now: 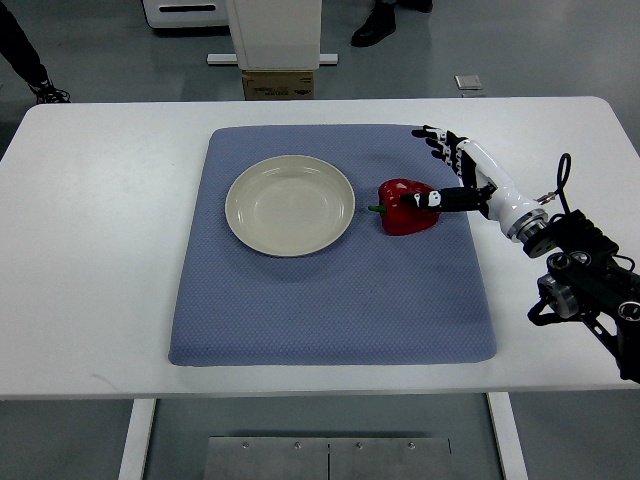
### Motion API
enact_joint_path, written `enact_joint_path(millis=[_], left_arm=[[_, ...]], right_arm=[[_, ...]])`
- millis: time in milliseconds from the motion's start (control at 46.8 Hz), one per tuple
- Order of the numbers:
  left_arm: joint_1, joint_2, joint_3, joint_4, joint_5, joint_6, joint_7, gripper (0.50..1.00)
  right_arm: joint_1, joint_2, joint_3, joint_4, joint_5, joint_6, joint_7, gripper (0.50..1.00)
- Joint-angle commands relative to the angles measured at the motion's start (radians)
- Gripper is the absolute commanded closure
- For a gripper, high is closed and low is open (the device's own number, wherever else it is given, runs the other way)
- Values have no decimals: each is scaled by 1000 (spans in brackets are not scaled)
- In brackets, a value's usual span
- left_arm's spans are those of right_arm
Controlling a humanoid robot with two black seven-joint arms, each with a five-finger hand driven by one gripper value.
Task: Place red pepper on plate with right hand
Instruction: 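Reach the right hand down onto the red bell pepper, then close the right hand fingers around the red pepper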
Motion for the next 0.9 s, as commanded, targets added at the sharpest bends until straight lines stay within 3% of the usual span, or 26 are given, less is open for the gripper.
enact_joint_path(millis=[0, 876], left_arm=[[0, 0, 0, 0, 0, 0, 0, 500], [0, 0, 0, 0, 0, 0, 0, 500]], right_arm=[[25, -10, -44, -2, -12, 0, -2, 505], [148, -13, -265, -88, -93, -3, -68, 517]])
